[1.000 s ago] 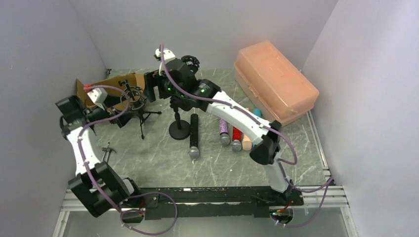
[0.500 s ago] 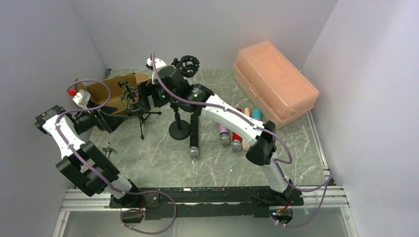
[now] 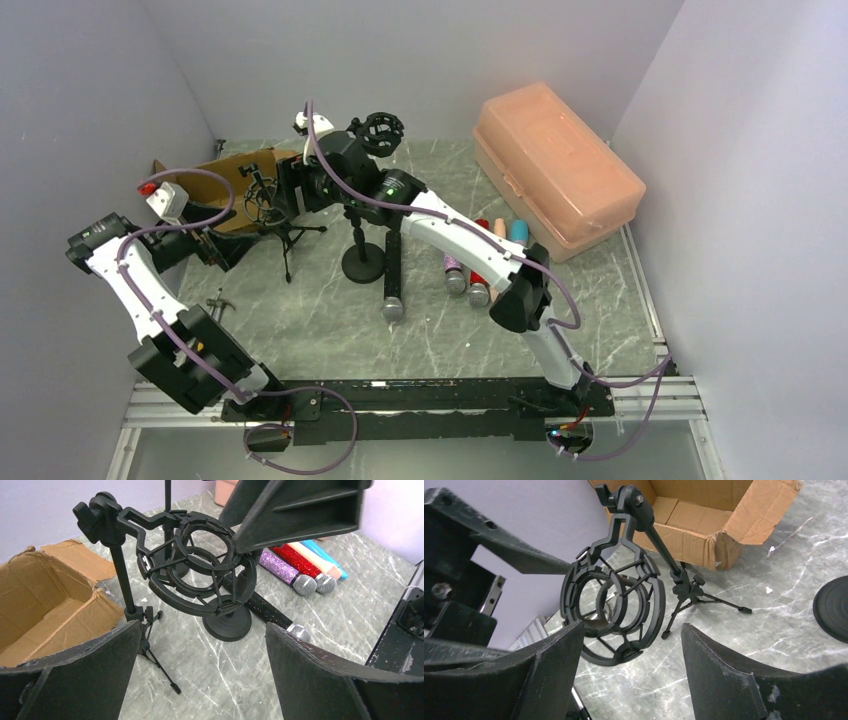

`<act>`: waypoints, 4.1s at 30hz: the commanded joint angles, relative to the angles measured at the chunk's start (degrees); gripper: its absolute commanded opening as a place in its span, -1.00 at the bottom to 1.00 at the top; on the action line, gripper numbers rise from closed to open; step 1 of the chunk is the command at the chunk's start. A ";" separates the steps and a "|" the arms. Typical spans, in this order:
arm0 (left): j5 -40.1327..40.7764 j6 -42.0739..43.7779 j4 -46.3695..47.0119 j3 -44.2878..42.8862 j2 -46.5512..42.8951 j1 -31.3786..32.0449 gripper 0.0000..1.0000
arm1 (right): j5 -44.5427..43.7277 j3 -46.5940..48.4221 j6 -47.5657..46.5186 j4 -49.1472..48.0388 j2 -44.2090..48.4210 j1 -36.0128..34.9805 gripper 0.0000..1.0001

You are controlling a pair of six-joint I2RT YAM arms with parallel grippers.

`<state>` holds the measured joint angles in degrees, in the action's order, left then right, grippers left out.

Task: Attach the microphones to the stand

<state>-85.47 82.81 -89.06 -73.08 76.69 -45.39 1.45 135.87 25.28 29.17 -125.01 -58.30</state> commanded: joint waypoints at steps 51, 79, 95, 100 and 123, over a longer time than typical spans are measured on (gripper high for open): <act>0.90 -10.44 -0.44 -8.16 -5.44 -1.02 0.99 | 8.22 -2.41 3.86 14.26 15.37 12.03 0.88; 32.29 -64.61 32.14 -20.29 -8.98 11.90 0.99 | -15.27 -67.59 0.40 -6.38 30.56 17.50 0.80; 26.92 -65.78 31.35 -26.98 -7.81 12.07 0.99 | -18.32 -72.28 3.61 -12.25 22.36 17.52 0.34; 22.82 -65.53 35.05 -26.58 -9.71 13.18 0.99 | -17.34 -72.59 3.81 -11.88 22.04 17.43 -0.02; 10.83 -34.98 69.99 -8.70 -28.17 23.05 0.99 | 16.39 -40.62 2.75 8.18 49.32 12.92 -0.84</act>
<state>-71.57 36.01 -27.07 -81.23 50.00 -23.90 5.93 90.67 28.67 35.55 -73.78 -43.27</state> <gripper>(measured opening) 0.995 0.441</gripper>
